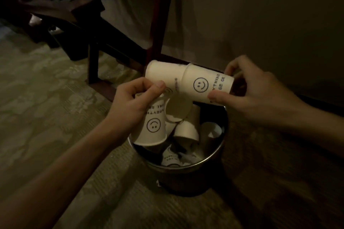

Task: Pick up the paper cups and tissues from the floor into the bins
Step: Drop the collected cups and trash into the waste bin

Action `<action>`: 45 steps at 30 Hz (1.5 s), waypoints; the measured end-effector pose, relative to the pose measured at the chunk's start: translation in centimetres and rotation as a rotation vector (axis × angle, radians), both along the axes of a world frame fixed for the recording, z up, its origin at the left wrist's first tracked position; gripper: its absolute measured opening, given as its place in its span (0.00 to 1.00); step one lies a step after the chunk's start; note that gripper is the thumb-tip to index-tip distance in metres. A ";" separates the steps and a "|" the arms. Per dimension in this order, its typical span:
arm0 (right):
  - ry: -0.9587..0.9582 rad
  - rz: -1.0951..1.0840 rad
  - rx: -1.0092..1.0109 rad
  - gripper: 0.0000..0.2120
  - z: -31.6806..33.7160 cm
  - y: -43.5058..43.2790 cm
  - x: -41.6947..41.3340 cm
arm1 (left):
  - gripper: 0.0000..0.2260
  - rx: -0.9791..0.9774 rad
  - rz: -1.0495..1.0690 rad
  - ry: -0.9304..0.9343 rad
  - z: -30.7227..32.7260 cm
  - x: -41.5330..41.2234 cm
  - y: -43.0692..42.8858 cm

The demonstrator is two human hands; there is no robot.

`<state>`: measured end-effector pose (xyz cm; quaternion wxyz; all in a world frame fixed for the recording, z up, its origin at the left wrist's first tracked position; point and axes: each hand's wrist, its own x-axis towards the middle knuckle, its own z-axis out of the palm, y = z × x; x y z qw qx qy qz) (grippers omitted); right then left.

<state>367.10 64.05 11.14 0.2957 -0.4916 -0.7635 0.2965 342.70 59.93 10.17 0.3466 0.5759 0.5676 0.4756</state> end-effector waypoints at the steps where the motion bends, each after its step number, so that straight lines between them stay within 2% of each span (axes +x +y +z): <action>1: -0.044 0.007 0.004 0.23 -0.3 0.1 -0.6 | 0.19 0.006 0.037 -0.027 -0.5 -0.4 0.1; 6: -0.349 0.038 0.158 0.23 -1.0 0.6 -1.6 | 0.17 -0.012 0.149 -0.080 -2.5 -1.3 1.7; 9: -0.510 0.213 0.022 0.22 -1.5 0.5 -1.7 | 0.15 -0.052 0.148 -0.083 -3.5 -1.1 2.2; 12: -0.591 0.311 -0.119 0.32 -2.3 0.5 -2.4 | 0.15 -0.078 0.089 -0.075 -3.9 -0.9 2.1; 14: -0.625 0.331 -0.113 0.40 -2.7 0.7 -2.8 | 0.14 -0.121 0.021 -0.055 -4.0 -0.8 1.7; 16: -0.532 0.296 -0.031 0.40 -2.6 0.9 -2.9 | 0.10 -0.125 -0.062 -0.062 -3.7 -0.9 1.2; 19: -0.201 0.113 0.119 0.30 -2.5 1.7 -2.6 | 0.11 -0.060 -0.069 -0.058 -2.7 -1.6 0.9; 21: -0.081 0.050 0.170 0.27 -2.5 2.0 -2.6 | 0.13 -0.003 -0.019 0.062 -2.1 -2.0 0.7; 23: -0.089 0.079 0.199 0.25 -2.7 1.8 -3.0 | 0.15 0.024 0.022 0.278 -2.0 -2.1 0.5; 26: -0.219 0.204 0.177 0.23 -3.7 1.0 -4.0 | 0.14 -0.040 0.022 0.657 -2.3 -2.3 0.6; 29: -0.333 0.309 0.091 0.25 -5.2 0.3 -4.6 | 0.09 -0.088 -0.027 0.819 -2.5 -2.5 0.8; 33: -0.278 0.320 0.075 0.28 -5.5 0.3 -4.3 | 0.07 -0.011 0.081 0.784 -1.8 -2.2 0.7; 38: -0.136 0.177 0.146 0.22 -3.8 0.5 -1.4 | 0.21 0.132 0.016 0.752 -0.3 1.1 2.0; 41: -0.130 0.102 0.097 0.19 -2.8 -0.6 3.7 | 0.19 0.162 -0.136 0.705 0.9 4.6 3.9; 45: -0.116 -0.019 -0.148 0.12 -4.2 -5.1 12.7 | 0.14 0.196 -0.493 0.744 1.4 12.1 4.3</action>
